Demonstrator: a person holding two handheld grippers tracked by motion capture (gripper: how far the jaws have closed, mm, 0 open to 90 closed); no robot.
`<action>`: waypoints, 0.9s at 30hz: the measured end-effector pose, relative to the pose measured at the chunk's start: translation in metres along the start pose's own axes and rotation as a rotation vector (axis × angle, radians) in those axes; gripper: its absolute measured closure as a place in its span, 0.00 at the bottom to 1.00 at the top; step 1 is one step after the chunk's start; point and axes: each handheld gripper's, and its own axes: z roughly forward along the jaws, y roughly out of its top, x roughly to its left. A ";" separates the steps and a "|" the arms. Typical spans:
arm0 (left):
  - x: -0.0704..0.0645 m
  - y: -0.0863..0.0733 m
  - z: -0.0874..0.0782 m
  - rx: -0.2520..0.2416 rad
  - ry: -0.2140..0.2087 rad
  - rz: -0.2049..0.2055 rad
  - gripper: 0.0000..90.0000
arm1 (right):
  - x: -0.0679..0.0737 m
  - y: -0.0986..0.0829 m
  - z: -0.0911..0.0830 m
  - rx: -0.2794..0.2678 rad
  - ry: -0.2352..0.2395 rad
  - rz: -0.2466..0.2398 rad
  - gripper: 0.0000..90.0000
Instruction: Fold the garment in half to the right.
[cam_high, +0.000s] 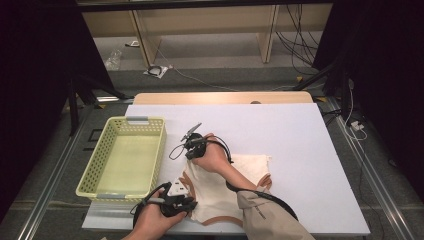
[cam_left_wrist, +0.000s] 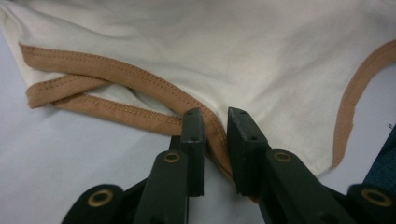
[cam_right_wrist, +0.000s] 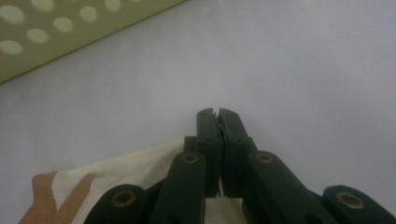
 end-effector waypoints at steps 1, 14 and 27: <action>0.000 0.000 0.000 0.001 -0.002 0.000 0.86 | 0.000 0.000 0.000 0.000 0.000 0.000 0.98; 0.003 0.000 0.000 0.001 -0.032 -0.041 0.94 | 0.000 0.000 0.000 0.002 -0.001 -0.004 0.99; 0.001 -0.001 0.000 -0.013 -0.022 -0.003 0.96 | 0.000 0.000 0.000 0.001 0.000 -0.002 0.99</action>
